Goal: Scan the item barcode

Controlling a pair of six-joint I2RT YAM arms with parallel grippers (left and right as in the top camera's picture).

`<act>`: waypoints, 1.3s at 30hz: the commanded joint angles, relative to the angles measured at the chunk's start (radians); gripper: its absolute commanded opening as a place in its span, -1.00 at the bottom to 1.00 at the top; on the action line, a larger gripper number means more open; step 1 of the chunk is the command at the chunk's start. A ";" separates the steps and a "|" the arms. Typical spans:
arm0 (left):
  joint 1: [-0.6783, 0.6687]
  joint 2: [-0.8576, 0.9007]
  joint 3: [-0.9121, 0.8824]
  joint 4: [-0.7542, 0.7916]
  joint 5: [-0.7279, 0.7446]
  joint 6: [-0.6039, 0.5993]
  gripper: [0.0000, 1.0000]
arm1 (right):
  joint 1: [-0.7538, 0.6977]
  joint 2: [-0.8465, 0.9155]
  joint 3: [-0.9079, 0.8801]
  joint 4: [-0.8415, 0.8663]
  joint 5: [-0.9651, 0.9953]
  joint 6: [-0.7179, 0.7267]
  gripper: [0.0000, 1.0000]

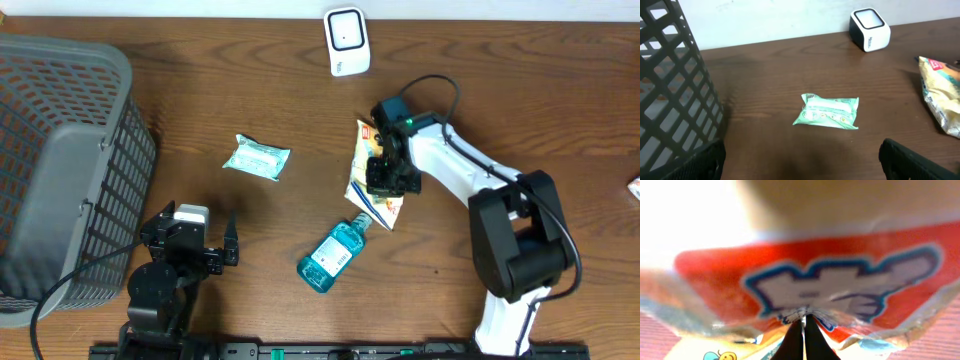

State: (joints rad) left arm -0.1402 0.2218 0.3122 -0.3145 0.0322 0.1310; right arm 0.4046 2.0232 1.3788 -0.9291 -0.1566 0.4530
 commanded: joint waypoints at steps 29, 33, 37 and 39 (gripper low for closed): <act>0.000 -0.002 -0.001 0.001 0.013 -0.001 0.96 | 0.323 -0.036 -0.047 0.116 0.684 -0.032 0.98; 0.000 -0.002 -0.001 0.001 0.013 -0.001 0.95 | 0.309 0.051 -0.047 0.137 0.653 -0.043 0.98; 0.000 -0.002 -0.001 0.001 0.013 -0.001 0.96 | 0.310 0.163 -0.047 0.132 0.579 -0.074 0.97; 0.000 -0.002 -0.001 0.001 0.013 -0.001 0.95 | 0.307 0.211 -0.047 0.117 0.517 -0.100 0.46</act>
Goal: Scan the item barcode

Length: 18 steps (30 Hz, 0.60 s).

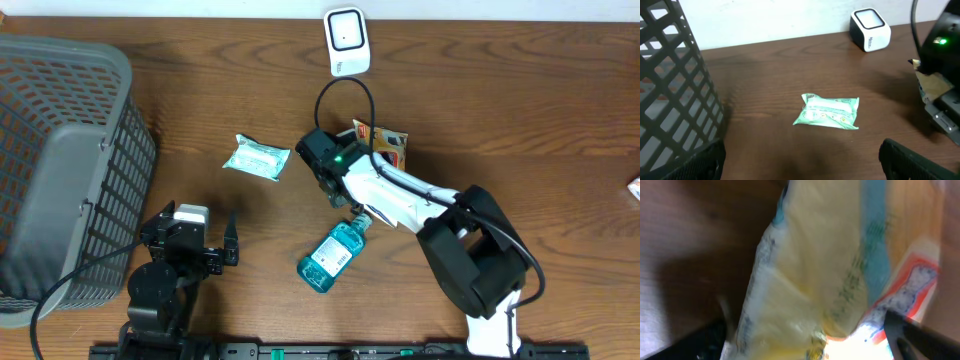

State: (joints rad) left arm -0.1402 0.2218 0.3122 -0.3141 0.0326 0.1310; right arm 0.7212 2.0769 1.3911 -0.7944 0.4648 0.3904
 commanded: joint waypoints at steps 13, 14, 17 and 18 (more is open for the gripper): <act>0.000 -0.002 -0.001 0.001 0.012 -0.001 0.96 | -0.132 0.089 0.068 -0.183 -0.621 -0.169 -0.98; 0.000 -0.002 -0.001 0.001 0.012 -0.001 0.96 | -0.152 0.056 0.094 -0.193 -0.738 -0.222 -0.98; 0.000 -0.002 -0.001 0.001 0.012 -0.001 0.96 | -0.213 -0.026 0.147 -0.230 -0.973 -0.282 -0.98; 0.000 -0.002 -0.001 0.001 0.012 -0.001 0.96 | -0.245 -0.058 0.159 -0.251 -1.065 -0.285 -0.98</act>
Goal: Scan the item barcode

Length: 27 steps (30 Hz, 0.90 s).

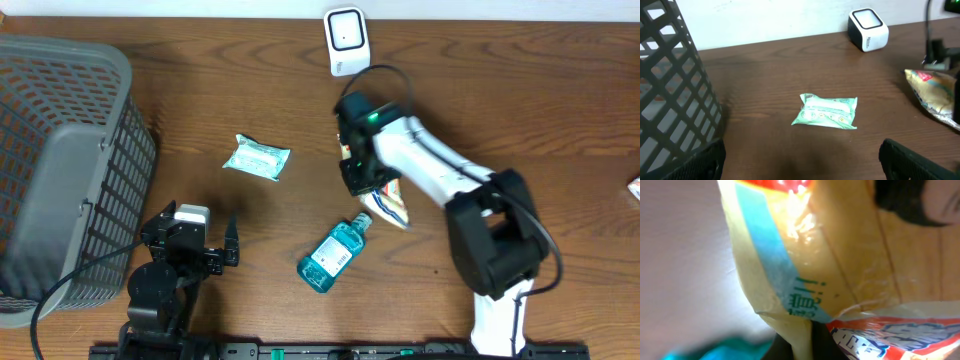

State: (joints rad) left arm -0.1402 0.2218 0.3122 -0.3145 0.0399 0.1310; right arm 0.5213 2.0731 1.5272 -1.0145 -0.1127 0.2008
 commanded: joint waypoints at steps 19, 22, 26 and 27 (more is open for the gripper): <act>0.000 -0.002 -0.001 0.001 0.005 -0.001 0.96 | -0.248 -0.091 -0.111 -0.021 -1.448 -0.291 -0.97; 0.000 -0.002 -0.001 0.001 0.005 -0.001 0.96 | -0.253 -0.091 -0.111 0.047 -1.448 -0.175 -0.97; 0.000 -0.002 -0.001 0.001 0.005 -0.001 0.96 | -0.266 -0.091 -0.111 0.158 -1.448 0.208 -0.98; 0.000 -0.002 -0.001 0.001 0.005 -0.001 0.96 | -0.267 -0.091 -0.111 0.172 -1.448 0.299 -0.98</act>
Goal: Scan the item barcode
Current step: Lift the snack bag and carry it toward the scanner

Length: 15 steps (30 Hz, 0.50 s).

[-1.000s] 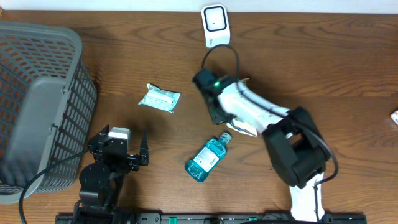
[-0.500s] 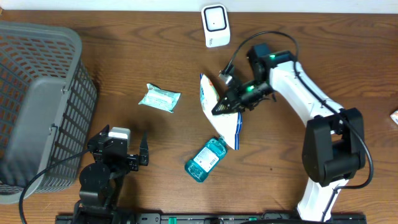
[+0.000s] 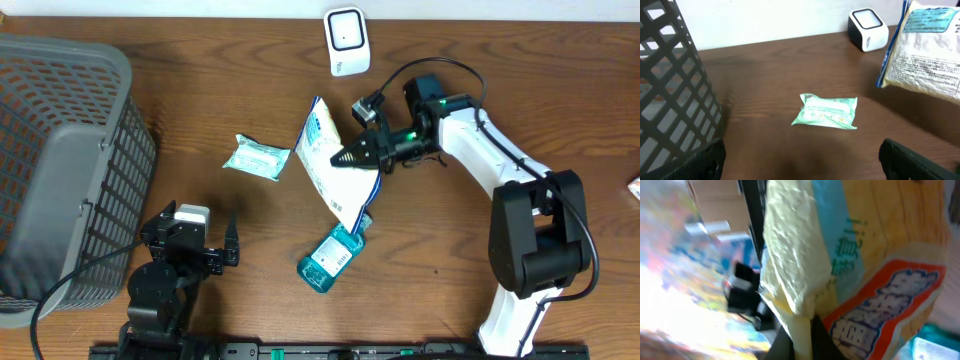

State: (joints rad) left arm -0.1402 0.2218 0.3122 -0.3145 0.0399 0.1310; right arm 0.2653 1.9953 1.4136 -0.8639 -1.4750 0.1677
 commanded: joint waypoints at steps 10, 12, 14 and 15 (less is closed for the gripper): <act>0.000 -0.002 -0.001 0.001 0.005 -0.001 0.96 | -0.019 -0.013 0.003 0.079 -0.086 0.546 -0.98; 0.000 -0.002 -0.001 0.001 0.005 -0.001 0.96 | -0.026 -0.013 0.003 0.079 -0.086 0.546 -0.98; 0.000 -0.002 -0.001 0.001 0.005 -0.001 0.96 | -0.029 -0.013 0.003 0.079 -0.086 0.546 -0.98; 0.000 -0.002 -0.001 0.001 0.005 -0.001 0.96 | -0.031 -0.013 0.003 0.079 -0.086 0.542 -0.98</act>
State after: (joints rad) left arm -0.1402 0.2218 0.3122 -0.3141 0.0399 0.1310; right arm 0.2474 1.9953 1.4136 -0.7872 -1.4963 0.6769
